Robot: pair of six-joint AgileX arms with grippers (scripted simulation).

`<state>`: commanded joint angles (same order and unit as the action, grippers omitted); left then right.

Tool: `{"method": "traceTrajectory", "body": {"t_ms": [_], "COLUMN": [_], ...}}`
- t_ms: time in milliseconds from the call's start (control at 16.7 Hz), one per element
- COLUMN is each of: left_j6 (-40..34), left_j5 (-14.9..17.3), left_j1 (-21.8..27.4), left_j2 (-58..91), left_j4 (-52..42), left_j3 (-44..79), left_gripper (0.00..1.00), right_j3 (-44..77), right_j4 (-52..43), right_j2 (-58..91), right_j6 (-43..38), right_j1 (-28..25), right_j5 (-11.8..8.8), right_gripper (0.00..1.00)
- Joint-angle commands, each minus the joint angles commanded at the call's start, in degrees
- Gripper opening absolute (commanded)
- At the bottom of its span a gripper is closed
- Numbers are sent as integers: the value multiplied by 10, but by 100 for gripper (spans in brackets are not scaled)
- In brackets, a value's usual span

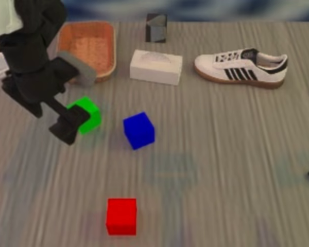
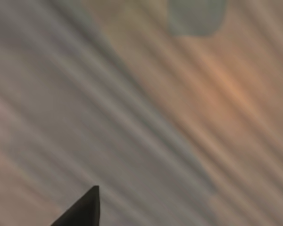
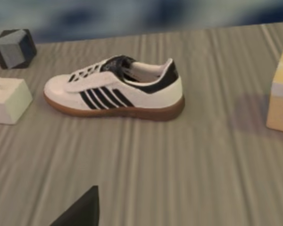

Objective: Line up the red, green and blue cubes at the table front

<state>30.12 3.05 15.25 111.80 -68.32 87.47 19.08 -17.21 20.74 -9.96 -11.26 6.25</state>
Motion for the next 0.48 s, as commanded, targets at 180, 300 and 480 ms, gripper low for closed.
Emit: {"method": "traceTrajectory", "body": {"t_ms": [180,300,480], "left_j6": [28,42,55], "left_j5": [-13,-20,-27], "left_j1": [6,7,9], "left_j2": [107,156,196], "left_j4": [-35,-43,-44], "left_j3": [132,202,263], "left_gripper": [100,100,100], "right_j3": [-99,-145,-185], "right_j4": [81,123,166], "right_j2": [-98,-147,-199], "right_j6": [52,76,97], "right_j1": [53,79,104], "right_j5": [-26,-42,-60], "right_gripper": [100,100,100]}}
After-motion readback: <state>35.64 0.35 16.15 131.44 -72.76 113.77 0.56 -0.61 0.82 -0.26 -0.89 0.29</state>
